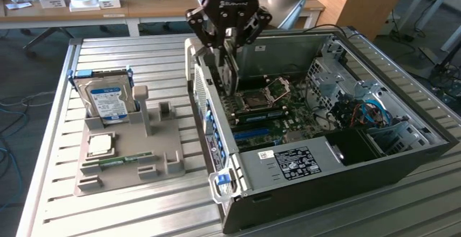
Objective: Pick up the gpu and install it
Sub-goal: 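Pick up the gpu and move the gpu toward the slot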
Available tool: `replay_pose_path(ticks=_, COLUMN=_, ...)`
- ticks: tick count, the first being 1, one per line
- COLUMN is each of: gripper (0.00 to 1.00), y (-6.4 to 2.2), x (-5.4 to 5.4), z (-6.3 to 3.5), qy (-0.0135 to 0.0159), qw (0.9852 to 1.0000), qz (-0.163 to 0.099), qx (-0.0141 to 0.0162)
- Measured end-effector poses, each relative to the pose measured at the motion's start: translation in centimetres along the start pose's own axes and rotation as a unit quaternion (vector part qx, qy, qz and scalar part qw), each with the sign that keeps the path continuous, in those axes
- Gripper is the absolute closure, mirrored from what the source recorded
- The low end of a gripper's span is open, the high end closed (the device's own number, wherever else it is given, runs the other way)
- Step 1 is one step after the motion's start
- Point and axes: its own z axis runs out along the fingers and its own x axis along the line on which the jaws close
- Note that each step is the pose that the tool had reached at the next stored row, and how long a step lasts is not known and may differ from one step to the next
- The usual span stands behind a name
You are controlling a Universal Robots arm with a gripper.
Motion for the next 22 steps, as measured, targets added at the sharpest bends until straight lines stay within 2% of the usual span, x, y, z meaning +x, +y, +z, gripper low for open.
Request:
replay_pose_path(ticks=14, gripper=0.73, y=0.1, x=-5.1, z=0.12, qy=0.0, qw=1.0, qz=0.0, qx=-0.0007)
replay_pose_path(ticks=22, gripper=0.73, y=0.13, x=-7.1, z=0.17, qy=0.0, qw=1.0, qz=0.0, qx=-0.0007)
